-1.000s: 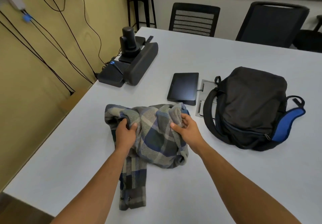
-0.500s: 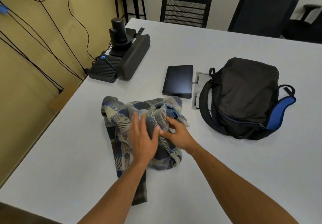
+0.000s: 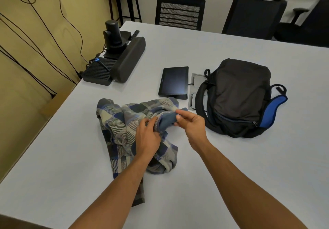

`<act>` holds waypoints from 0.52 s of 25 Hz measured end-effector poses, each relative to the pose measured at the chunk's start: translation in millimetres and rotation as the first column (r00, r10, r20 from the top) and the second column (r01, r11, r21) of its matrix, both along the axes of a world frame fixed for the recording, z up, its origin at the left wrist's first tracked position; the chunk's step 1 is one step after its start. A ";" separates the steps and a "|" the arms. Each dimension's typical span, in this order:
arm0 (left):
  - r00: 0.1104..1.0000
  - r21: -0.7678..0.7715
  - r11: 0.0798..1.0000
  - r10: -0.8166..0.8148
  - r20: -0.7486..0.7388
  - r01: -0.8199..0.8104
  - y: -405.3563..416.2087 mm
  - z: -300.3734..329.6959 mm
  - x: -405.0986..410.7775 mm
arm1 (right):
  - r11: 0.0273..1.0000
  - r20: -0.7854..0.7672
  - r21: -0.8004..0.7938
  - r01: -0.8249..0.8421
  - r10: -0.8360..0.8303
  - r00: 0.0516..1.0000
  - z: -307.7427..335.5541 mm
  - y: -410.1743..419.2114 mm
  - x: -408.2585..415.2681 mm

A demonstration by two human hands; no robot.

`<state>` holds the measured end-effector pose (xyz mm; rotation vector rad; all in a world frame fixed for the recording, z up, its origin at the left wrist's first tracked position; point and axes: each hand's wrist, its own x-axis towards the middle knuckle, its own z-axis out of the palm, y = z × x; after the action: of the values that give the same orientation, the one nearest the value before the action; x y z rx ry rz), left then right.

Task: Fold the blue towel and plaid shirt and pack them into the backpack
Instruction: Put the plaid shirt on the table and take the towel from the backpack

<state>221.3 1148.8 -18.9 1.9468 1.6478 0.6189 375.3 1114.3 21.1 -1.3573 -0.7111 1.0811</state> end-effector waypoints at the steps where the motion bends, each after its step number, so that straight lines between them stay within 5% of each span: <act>1: 1.000 0.014 1.000 -0.006 0.008 0.006 1.6 2.3 -1.4 | 0.999 -0.015 0.003 0.043 -0.043 0.999 1.8 -0.7 4.5; 13: 0.965 0.162 0.969 0.151 0.216 -0.188 24.6 53.0 -17.5 | 0.940 -0.106 0.154 0.305 -0.291 0.951 43.5 -14.3 37.5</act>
<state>203.8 1173.3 34.1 1.8048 1.6895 1.0318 412.9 1100.1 64.6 -1.2212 -0.5043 0.8099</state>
